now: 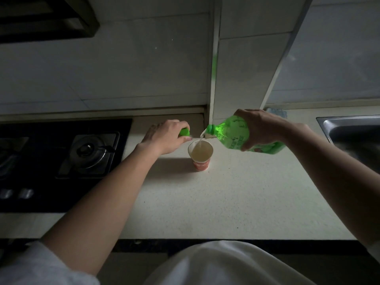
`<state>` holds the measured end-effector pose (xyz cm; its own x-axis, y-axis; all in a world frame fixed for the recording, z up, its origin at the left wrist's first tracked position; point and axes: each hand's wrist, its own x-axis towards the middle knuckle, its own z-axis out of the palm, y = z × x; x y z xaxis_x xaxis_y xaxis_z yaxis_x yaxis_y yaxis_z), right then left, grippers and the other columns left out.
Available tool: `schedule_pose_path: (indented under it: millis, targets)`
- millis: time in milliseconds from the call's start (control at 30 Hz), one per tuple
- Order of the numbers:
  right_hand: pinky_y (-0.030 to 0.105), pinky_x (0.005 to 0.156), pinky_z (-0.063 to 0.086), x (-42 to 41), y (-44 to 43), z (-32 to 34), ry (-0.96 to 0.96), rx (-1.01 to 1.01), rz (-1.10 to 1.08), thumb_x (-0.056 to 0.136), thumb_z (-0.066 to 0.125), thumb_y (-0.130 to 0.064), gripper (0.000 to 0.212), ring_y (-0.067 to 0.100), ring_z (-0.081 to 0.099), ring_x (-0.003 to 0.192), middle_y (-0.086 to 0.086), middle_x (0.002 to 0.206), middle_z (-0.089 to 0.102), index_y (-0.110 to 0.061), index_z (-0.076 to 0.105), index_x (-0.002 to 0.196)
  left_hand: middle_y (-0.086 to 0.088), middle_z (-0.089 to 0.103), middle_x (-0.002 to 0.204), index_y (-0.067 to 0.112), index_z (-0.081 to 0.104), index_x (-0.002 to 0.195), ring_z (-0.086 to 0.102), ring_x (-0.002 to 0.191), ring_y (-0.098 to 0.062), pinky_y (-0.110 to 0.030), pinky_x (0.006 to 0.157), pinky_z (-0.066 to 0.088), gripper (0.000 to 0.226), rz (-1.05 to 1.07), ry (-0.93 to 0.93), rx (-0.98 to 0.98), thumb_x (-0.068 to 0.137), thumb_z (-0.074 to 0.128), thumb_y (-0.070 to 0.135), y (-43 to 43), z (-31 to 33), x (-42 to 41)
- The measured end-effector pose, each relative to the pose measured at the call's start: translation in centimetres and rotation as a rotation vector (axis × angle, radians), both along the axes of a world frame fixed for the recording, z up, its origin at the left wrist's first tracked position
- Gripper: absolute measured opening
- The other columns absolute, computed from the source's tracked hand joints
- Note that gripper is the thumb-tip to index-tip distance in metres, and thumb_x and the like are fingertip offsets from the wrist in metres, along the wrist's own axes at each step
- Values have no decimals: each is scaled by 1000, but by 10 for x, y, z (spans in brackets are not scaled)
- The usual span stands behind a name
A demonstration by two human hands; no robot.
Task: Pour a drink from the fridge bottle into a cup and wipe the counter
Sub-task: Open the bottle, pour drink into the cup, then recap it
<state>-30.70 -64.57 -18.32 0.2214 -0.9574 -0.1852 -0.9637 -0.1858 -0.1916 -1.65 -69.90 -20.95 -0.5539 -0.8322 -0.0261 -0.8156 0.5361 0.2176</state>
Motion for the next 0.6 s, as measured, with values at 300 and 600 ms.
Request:
schedule_pose_path:
  millis: [300, 600]
  targets:
    - [34, 79, 45, -2, -1, 0, 15, 1, -2, 60, 91, -39, 100, 26, 60, 107, 6, 126, 61, -21, 37, 142, 4, 62, 104, 27, 59, 105, 58, 89, -20, -34, 73, 47, 29, -3, 1, 2, 90, 59, 52, 1, 1, 1]
    - [35, 79, 47, -3, 0, -2, 37, 2, -2, 60, 90, -41, 100, 26, 60, 104, 7, 122, 61, -22, 37, 143, 4, 62, 103, 27, 59, 105, 57, 87, -20, -35, 73, 49, 28, -3, -2, 8, 91, 58, 52, 1, 1, 0]
